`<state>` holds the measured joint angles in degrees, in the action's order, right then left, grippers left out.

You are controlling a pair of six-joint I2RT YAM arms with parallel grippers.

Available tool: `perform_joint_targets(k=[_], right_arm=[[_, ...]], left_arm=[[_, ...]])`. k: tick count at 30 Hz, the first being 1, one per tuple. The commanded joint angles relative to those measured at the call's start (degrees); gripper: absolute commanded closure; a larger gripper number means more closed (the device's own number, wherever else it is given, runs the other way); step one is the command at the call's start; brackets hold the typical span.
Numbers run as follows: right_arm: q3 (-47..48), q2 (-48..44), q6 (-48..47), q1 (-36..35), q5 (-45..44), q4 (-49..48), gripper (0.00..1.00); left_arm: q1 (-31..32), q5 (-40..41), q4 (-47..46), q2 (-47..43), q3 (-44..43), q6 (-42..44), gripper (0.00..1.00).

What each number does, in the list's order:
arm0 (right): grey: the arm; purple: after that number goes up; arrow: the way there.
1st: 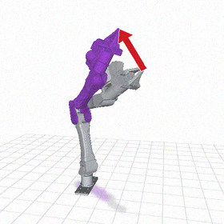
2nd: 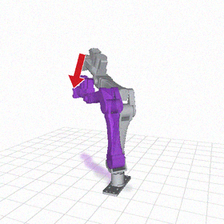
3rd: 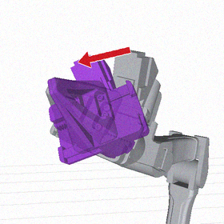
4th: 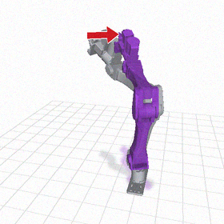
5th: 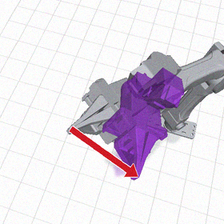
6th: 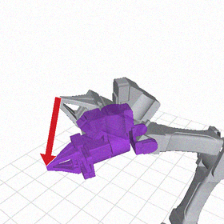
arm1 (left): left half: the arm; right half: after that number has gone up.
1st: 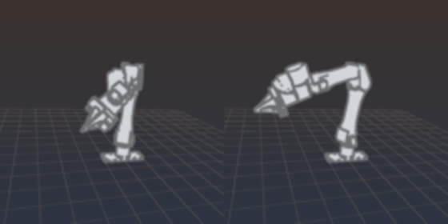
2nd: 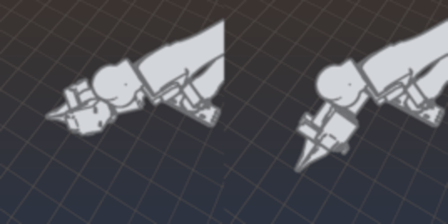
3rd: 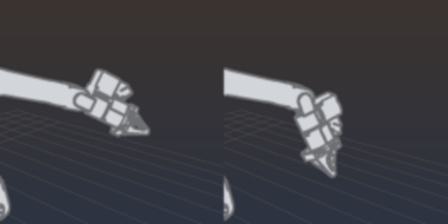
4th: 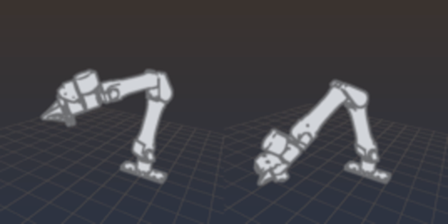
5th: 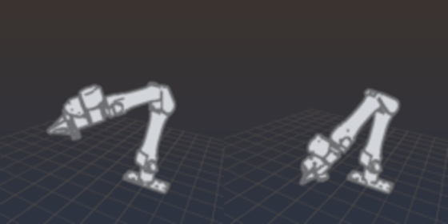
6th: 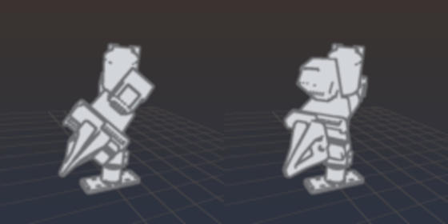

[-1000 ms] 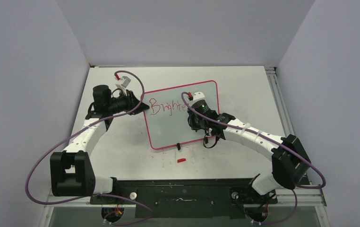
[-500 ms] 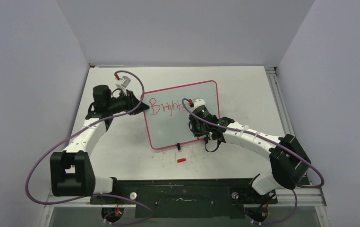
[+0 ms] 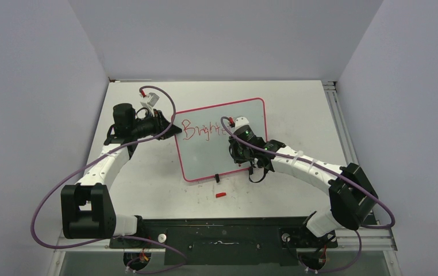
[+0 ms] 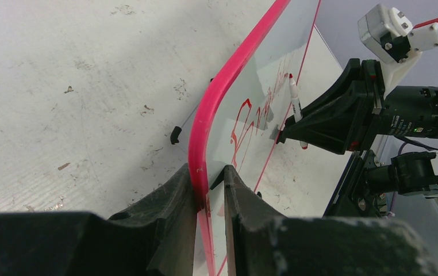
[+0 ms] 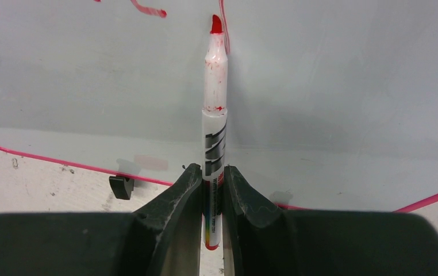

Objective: Write a sentence on the whiteboard

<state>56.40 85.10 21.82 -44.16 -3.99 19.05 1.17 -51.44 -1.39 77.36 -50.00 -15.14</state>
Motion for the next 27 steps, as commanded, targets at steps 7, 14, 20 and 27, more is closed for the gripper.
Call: perform_joint_targets(k=[7, 14, 20, 27], right_arm=[[4.61, 2.28, -0.76, 1.8, 1.22, 0.65, 0.95], [5.21, 2.89, -0.65, 2.97, 3.02, 1.32, 0.95], [5.25, 2.47, -0.49, 3.79, 2.93, 1.5, 0.95], [4.48, 1.06, -1.09, 3.96, 4.38, 0.57, 0.95]], left_arm=[[0.33, 0.82, -0.99, -2.12, -1.32, 2.13, 0.85], [0.37, 0.91, -0.93, -2.28, -1.31, 2.22, 0.85], [0.35, 0.91, -0.87, -2.21, -1.33, 2.3, 0.85], [0.38, 1.08, -0.7, -2.17, -1.33, 2.3, 0.85]])
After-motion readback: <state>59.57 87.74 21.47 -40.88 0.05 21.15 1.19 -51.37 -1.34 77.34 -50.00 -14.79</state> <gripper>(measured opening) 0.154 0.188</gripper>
